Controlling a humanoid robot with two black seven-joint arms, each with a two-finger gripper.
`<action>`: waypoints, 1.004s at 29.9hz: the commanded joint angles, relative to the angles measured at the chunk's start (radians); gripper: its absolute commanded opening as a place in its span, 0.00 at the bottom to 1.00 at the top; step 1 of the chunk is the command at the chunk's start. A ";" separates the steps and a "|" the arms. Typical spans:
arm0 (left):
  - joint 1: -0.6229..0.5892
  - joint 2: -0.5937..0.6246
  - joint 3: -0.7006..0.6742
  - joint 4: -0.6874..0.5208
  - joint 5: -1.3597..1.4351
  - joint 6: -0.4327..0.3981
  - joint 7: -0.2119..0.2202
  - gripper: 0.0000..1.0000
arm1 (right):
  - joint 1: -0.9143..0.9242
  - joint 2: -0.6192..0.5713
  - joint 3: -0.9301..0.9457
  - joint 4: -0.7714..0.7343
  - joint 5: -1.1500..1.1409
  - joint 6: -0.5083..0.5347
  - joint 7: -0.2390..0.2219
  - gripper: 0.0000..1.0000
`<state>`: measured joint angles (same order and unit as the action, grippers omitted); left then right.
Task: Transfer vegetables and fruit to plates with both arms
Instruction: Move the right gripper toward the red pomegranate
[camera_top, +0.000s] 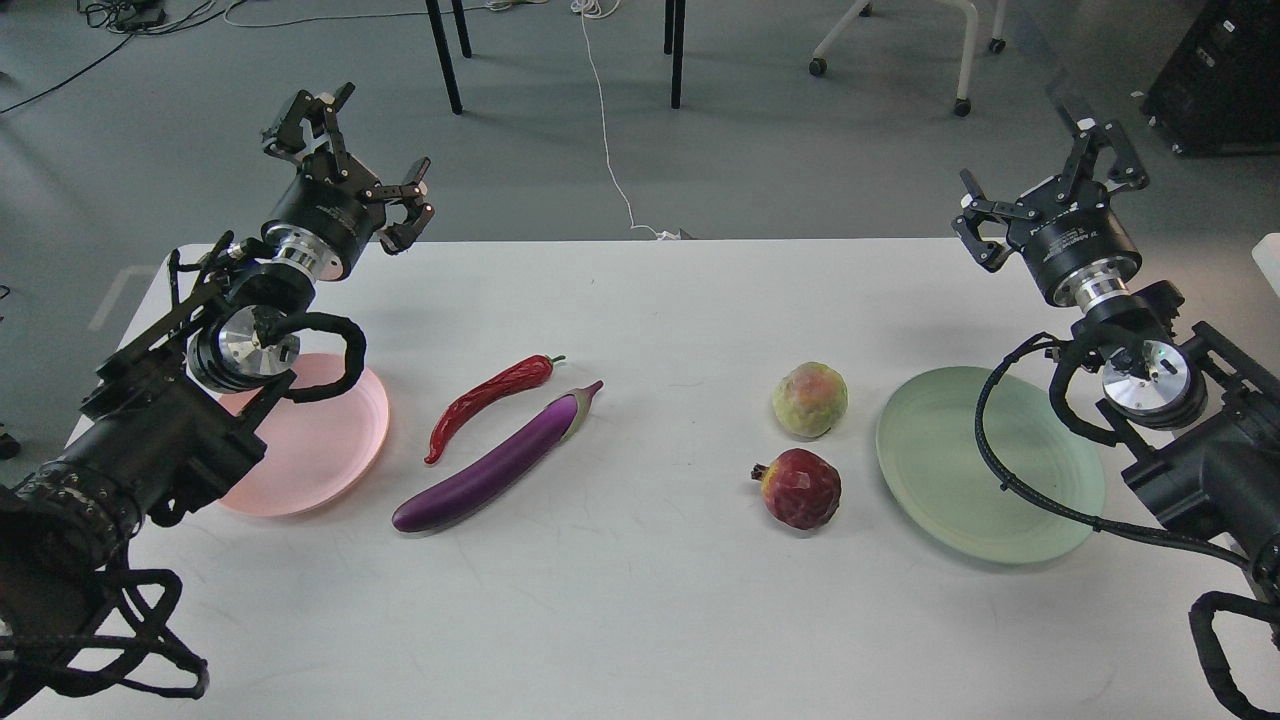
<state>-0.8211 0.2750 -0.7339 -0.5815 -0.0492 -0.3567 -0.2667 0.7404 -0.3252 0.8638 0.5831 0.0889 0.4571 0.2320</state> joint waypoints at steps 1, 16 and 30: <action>0.000 0.001 0.001 0.000 0.000 0.004 -0.002 0.98 | 0.023 0.000 -0.035 0.001 0.000 -0.002 0.001 0.99; -0.001 0.009 -0.004 0.000 -0.001 0.008 -0.008 0.98 | 0.420 -0.093 -0.618 0.058 -0.005 0.002 0.000 0.99; -0.001 0.066 -0.004 -0.001 0.000 -0.005 -0.008 0.98 | 0.738 -0.135 -1.199 0.420 -0.609 -0.002 0.000 0.98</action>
<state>-0.8221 0.3354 -0.7368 -0.5814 -0.0492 -0.3618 -0.2732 1.4104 -0.4582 -0.1995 0.9084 -0.4138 0.4558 0.2301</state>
